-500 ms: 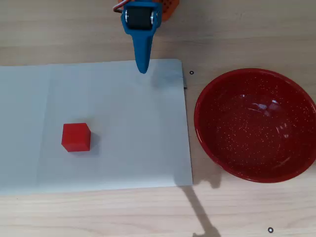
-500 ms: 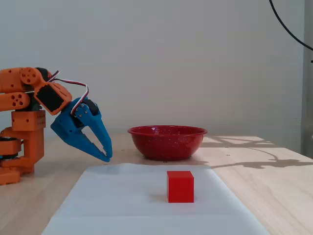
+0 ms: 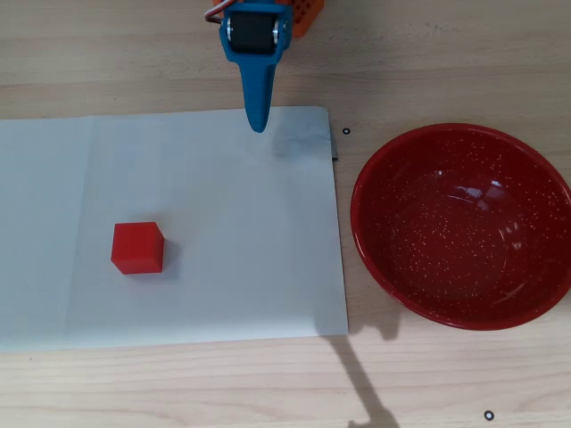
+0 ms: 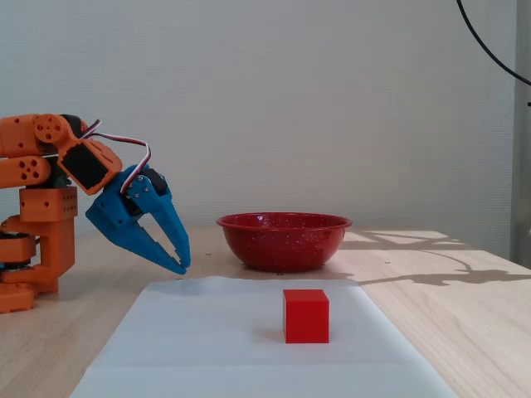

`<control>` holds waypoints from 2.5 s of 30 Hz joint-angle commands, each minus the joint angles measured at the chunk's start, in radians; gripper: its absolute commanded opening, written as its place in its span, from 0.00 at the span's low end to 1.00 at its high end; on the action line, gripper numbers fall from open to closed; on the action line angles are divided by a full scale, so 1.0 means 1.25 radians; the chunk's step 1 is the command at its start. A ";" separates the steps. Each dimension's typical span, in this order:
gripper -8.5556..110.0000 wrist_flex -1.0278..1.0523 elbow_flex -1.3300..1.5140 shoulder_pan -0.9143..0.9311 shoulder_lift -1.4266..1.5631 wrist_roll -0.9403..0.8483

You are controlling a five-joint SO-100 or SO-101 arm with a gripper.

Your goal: Grasp the red cube and put it in the red bowl

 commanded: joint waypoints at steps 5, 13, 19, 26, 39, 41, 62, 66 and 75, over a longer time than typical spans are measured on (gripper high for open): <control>0.08 0.056 -0.120 0.021 -0.055 0.032; 0.08 0.148 -0.335 0.004 -0.204 0.081; 0.08 0.243 -0.568 -0.020 -0.369 0.094; 0.09 0.389 -0.893 -0.066 -0.633 0.097; 0.17 0.582 -1.363 -0.211 -1.014 0.237; 0.18 0.606 -1.417 -0.236 -1.065 0.259; 0.48 0.583 -1.630 -0.328 -1.446 0.376; 0.50 0.550 -1.651 -0.318 -1.501 0.373; 0.53 0.491 -1.691 -0.313 -1.606 0.401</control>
